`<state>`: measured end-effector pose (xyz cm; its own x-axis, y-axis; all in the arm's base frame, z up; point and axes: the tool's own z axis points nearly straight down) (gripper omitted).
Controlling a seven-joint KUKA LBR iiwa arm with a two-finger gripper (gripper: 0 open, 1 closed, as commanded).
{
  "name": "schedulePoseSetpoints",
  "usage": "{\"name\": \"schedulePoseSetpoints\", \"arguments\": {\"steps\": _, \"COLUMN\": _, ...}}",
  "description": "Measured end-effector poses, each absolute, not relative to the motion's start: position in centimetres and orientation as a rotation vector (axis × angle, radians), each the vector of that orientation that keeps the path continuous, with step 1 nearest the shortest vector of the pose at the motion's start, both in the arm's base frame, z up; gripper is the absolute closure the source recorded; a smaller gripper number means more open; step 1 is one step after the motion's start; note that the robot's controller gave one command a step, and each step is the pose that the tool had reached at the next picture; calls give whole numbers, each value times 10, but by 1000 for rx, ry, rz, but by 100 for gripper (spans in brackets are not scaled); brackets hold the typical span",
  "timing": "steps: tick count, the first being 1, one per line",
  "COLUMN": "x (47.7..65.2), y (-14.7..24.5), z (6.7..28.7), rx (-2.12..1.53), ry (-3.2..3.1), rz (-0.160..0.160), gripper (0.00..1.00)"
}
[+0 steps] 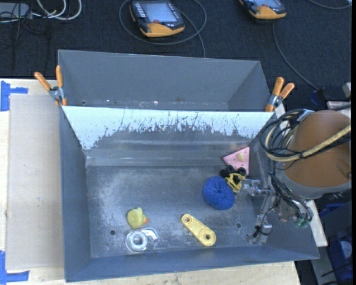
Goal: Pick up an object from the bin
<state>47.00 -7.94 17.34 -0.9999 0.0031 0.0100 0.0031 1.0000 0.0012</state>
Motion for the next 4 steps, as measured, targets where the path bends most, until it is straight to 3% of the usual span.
{"name": "schedulePoseSetpoints", "arguments": {"steps": 1, "x": 475, "y": 21, "z": 182, "rx": 5, "ry": -3130, "rz": -8, "gripper": 0}}
{"name": "schedulePoseSetpoints", "arguments": {"steps": 2, "x": 470, "y": 71, "z": 135, "rx": 379, "ry": -3102, "rz": -13, "gripper": 0}}
{"name": "schedulePoseSetpoints", "arguments": {"steps": 3, "x": 487, "y": 137, "z": 165, "rx": 698, "ry": -3048, "rz": -18, "gripper": 0}}
{"name": "schedulePoseSetpoints", "arguments": {"steps": 4, "x": 521, "y": 241, "z": 242, "rx": 1126, "ry": -2925, "rz": -25, "gripper": 0}}
